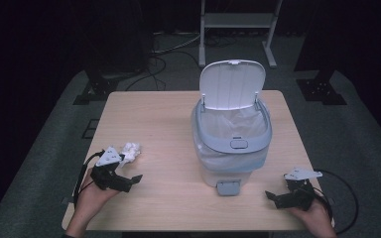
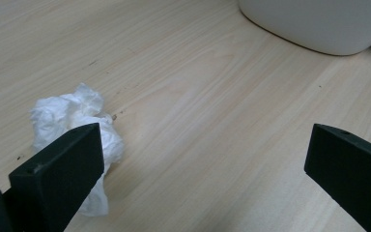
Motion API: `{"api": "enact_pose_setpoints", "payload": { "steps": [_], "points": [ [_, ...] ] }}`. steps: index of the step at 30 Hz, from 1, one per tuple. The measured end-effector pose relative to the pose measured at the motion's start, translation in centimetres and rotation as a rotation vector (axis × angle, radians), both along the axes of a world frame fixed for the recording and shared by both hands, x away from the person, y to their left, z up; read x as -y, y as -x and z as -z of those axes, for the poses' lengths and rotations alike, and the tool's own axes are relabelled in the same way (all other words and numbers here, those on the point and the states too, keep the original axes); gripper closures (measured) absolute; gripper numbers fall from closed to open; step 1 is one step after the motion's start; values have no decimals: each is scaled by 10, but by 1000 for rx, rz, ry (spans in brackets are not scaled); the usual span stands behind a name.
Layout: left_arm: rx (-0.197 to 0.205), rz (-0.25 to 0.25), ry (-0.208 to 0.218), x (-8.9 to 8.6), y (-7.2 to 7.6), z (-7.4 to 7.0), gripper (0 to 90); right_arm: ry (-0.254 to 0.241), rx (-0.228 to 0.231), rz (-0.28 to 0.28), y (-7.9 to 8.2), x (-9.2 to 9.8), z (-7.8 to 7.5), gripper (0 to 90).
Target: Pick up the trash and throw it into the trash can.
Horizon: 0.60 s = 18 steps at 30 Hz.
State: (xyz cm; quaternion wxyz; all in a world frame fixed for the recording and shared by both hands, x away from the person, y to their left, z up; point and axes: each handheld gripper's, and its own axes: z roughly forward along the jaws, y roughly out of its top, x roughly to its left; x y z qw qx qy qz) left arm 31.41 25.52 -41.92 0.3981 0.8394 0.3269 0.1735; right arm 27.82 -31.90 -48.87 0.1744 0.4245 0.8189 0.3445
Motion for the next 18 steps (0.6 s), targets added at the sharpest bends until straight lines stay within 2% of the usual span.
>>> {"api": "enact_pose_setpoints", "payload": {
  "steps": [4, 13, 15, 18],
  "points": [
    [7, -14, 14, -3, -5, -2, 0, 0, 0, 0, 0, 0, 0, 2],
    [21, -49, 13, -10, -22, -7, 0, 0, 0, 0, 0, 0, 0, 2],
    [26, -58, 29, -11, -26, -7, 0, 0, 0, 0, 0, 0, 0, 2],
    [23, -69, 14, -12, -34, -4, 0, 0, 0, 0, 0, 0, 0, 2]
  ]
}}
